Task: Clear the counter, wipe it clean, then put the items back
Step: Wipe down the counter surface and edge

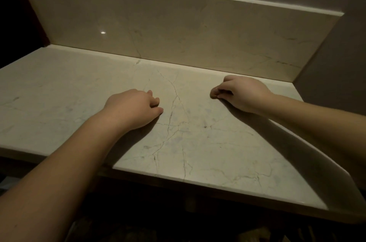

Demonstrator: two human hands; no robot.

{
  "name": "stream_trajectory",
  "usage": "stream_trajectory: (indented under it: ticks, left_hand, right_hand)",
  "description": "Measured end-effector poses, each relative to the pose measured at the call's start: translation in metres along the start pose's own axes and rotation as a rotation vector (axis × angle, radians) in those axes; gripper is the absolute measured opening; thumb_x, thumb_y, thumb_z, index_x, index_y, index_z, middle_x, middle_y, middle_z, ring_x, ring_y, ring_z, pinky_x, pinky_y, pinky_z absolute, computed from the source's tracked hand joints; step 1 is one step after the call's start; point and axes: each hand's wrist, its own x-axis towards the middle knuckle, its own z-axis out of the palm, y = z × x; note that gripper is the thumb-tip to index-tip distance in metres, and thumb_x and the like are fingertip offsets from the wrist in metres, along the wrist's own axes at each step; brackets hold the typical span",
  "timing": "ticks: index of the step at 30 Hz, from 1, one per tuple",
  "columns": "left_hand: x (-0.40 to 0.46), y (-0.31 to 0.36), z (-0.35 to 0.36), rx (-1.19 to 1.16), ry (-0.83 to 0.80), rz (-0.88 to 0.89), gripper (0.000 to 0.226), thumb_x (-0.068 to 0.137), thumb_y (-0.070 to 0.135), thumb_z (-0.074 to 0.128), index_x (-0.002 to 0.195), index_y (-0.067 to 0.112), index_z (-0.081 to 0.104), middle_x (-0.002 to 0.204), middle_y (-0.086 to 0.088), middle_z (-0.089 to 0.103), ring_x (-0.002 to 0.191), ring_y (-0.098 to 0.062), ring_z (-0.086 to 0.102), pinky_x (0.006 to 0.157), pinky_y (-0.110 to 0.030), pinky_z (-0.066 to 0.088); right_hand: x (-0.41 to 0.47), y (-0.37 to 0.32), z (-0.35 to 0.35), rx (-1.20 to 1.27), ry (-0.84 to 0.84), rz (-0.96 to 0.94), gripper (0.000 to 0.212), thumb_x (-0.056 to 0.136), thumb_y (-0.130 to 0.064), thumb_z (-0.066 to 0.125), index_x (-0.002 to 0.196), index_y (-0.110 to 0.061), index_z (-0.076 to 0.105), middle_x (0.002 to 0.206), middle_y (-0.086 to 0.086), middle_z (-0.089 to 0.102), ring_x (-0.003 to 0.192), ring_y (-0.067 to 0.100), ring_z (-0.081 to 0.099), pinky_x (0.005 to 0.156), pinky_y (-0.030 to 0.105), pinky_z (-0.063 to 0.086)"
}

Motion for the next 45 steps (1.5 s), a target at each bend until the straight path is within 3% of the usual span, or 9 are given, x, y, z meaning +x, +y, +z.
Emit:
stream_trajectory:
  ticks: [6, 13, 23, 28, 32, 36, 39, 42, 45]
  left_hand:
    - [-0.002, 0.002, 0.001, -0.035, 0.004, -0.022, 0.047, 0.099, 0.053, 0.034, 0.144, 0.041, 0.039, 0.158, 0.018, 0.020, 0.141, -0.017, 0.032, 0.104, -0.042, 0.042]
    - [-0.001, 0.001, 0.001, -0.054, 0.001, -0.038, 0.046, 0.099, 0.052, 0.034, 0.143, 0.041, 0.040, 0.157, 0.019, 0.020, 0.140, -0.019, 0.033, 0.102, -0.042, 0.042]
    - [0.001, 0.001, 0.006, -0.115, 0.030, -0.064, 0.045, 0.098, 0.052, 0.038, 0.140, 0.041, 0.045, 0.156, 0.022, 0.022, 0.139, -0.017, 0.036, 0.105, -0.041, 0.040]
    - [-0.004, 0.005, 0.009, -0.074, 0.048, -0.060, 0.046, 0.099, 0.050, 0.034, 0.144, 0.040, 0.040, 0.157, 0.018, 0.020, 0.140, -0.019, 0.034, 0.103, -0.043, 0.043]
    - [-0.004, 0.005, 0.006, -0.087, 0.056, -0.059, 0.045, 0.099, 0.050, 0.036, 0.142, 0.040, 0.043, 0.157, 0.019, 0.022, 0.139, -0.017, 0.034, 0.104, -0.042, 0.041]
    - [-0.005, 0.004, 0.005, -0.097, 0.043, -0.050, 0.047, 0.098, 0.054, 0.034, 0.142, 0.038, 0.045, 0.157, 0.017, 0.025, 0.138, -0.019, 0.037, 0.103, -0.042, 0.042]
    - [-0.007, 0.005, 0.005, -0.079, 0.043, -0.037, 0.051, 0.098, 0.057, 0.031, 0.143, 0.037, 0.044, 0.157, 0.014, 0.025, 0.138, -0.021, 0.037, 0.101, -0.042, 0.042]
    - [-0.008, 0.003, 0.003, -0.066, 0.036, -0.021, 0.053, 0.098, 0.059, 0.029, 0.143, 0.036, 0.044, 0.157, 0.012, 0.027, 0.137, -0.022, 0.037, 0.101, -0.043, 0.042]
    - [-0.011, 0.004, 0.002, -0.008, 0.039, -0.004, 0.053, 0.097, 0.061, 0.030, 0.139, 0.035, 0.049, 0.151, 0.008, 0.039, 0.131, -0.023, 0.044, 0.094, -0.042, 0.044]
  right_hand:
    - [0.053, -0.002, 0.012, -0.002, 0.018, 0.075, 0.031, 0.096, -0.041, 0.050, 0.108, -0.019, 0.069, 0.101, 0.003, 0.057, 0.100, 0.027, 0.055, 0.069, 0.033, 0.040]
    - [-0.040, -0.036, -0.007, 0.143, -0.015, -0.291, 0.018, 0.093, -0.036, 0.057, 0.107, -0.038, 0.068, 0.091, -0.011, 0.052, 0.075, 0.003, 0.041, 0.057, 0.027, 0.032]
    - [0.025, -0.031, 0.010, 0.096, 0.016, -0.090, 0.027, 0.095, -0.037, 0.053, 0.110, -0.022, 0.068, 0.102, -0.004, 0.056, 0.096, 0.019, 0.055, 0.067, 0.030, 0.035]
    - [-0.038, -0.063, -0.001, 0.235, 0.011, -0.315, 0.018, 0.092, -0.041, 0.053, 0.104, -0.043, 0.067, 0.092, -0.011, 0.052, 0.079, 0.003, 0.044, 0.061, 0.027, 0.037]
    - [-0.081, -0.065, -0.007, 0.228, -0.006, -0.442, 0.023, 0.088, -0.049, 0.041, 0.103, -0.039, 0.055, 0.088, -0.009, 0.056, 0.074, 0.007, 0.050, 0.049, 0.022, 0.032]
    - [-0.046, -0.045, -0.004, 0.162, 0.016, -0.185, 0.020, 0.092, -0.045, 0.051, 0.104, -0.042, 0.066, 0.096, -0.012, 0.054, 0.085, 0.008, 0.051, 0.058, 0.028, 0.039]
    - [-0.015, -0.045, 0.004, 0.139, 0.014, -0.022, 0.026, 0.094, -0.040, 0.054, 0.109, -0.026, 0.069, 0.102, -0.007, 0.056, 0.097, 0.018, 0.056, 0.069, 0.032, 0.041]
    - [-0.024, -0.066, 0.004, 0.152, 0.028, -0.020, 0.028, 0.094, -0.040, 0.053, 0.111, -0.025, 0.069, 0.101, -0.005, 0.056, 0.094, 0.019, 0.057, 0.070, 0.034, 0.044]
    - [-0.063, -0.089, -0.009, 0.213, -0.016, -0.108, 0.020, 0.093, -0.042, 0.055, 0.107, -0.040, 0.068, 0.095, -0.012, 0.053, 0.086, 0.007, 0.053, 0.068, 0.030, 0.046]
